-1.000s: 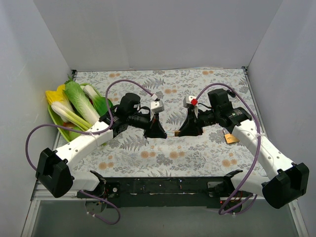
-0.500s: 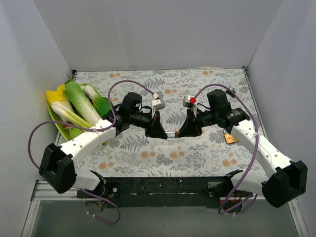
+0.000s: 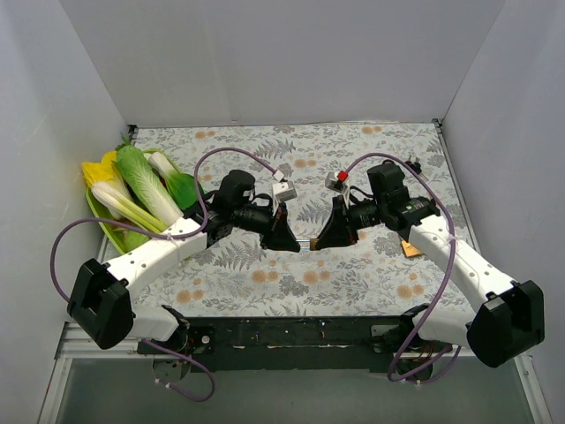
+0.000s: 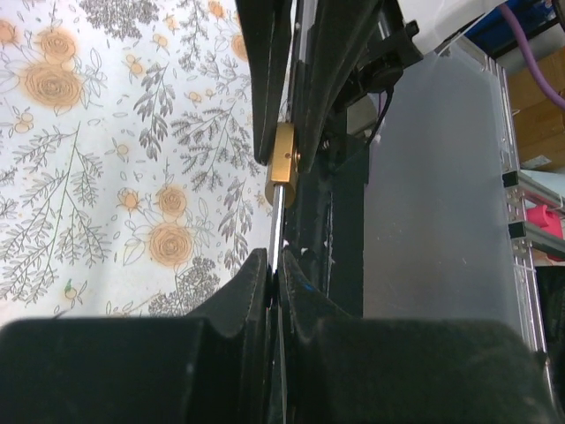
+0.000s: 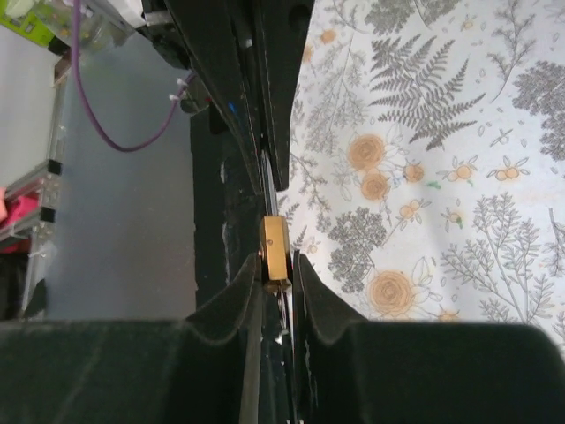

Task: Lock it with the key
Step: Lock the lock.

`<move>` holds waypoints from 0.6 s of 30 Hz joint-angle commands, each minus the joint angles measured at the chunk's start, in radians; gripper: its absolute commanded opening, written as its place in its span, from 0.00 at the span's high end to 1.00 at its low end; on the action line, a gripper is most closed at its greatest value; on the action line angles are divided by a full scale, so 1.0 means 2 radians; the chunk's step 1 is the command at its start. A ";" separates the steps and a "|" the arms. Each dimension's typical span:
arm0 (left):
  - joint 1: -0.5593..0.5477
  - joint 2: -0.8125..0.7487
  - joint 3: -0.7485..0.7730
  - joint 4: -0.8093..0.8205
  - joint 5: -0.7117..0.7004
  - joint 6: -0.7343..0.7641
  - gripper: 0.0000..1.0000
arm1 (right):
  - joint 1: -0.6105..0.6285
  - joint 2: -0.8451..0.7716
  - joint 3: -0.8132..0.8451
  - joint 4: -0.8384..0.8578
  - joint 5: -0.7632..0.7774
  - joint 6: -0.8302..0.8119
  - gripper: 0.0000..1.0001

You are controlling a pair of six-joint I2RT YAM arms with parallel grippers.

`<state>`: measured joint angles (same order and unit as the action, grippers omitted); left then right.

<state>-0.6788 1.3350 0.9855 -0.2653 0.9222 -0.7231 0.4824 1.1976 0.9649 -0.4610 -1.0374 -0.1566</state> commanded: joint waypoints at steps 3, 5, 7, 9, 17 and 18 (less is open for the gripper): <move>-0.033 -0.012 0.007 0.146 -0.058 -0.008 1.00 | 0.033 0.011 0.000 0.114 -0.117 0.075 0.99; -0.033 -0.011 0.007 0.151 -0.055 -0.012 1.00 | 0.033 0.011 -0.001 0.115 -0.113 0.074 0.99; -0.033 -0.010 0.007 0.159 -0.049 -0.020 1.00 | 0.033 0.011 -0.002 0.122 -0.109 0.074 0.99; -0.033 -0.009 0.007 0.168 -0.035 -0.043 1.00 | 0.034 0.012 -0.003 0.134 -0.098 0.074 0.99; -0.012 -0.027 0.001 0.100 -0.024 -0.037 1.00 | 0.017 0.020 0.041 0.012 -0.076 -0.024 0.80; 0.002 -0.031 -0.001 0.089 -0.013 -0.025 1.00 | 0.009 0.023 0.054 -0.008 -0.074 -0.037 0.70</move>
<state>-0.6846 1.3128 0.9703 -0.2508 0.9054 -0.7975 0.4732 1.2274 0.9695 -0.4423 -1.0790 -0.1303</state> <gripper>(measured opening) 0.037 0.204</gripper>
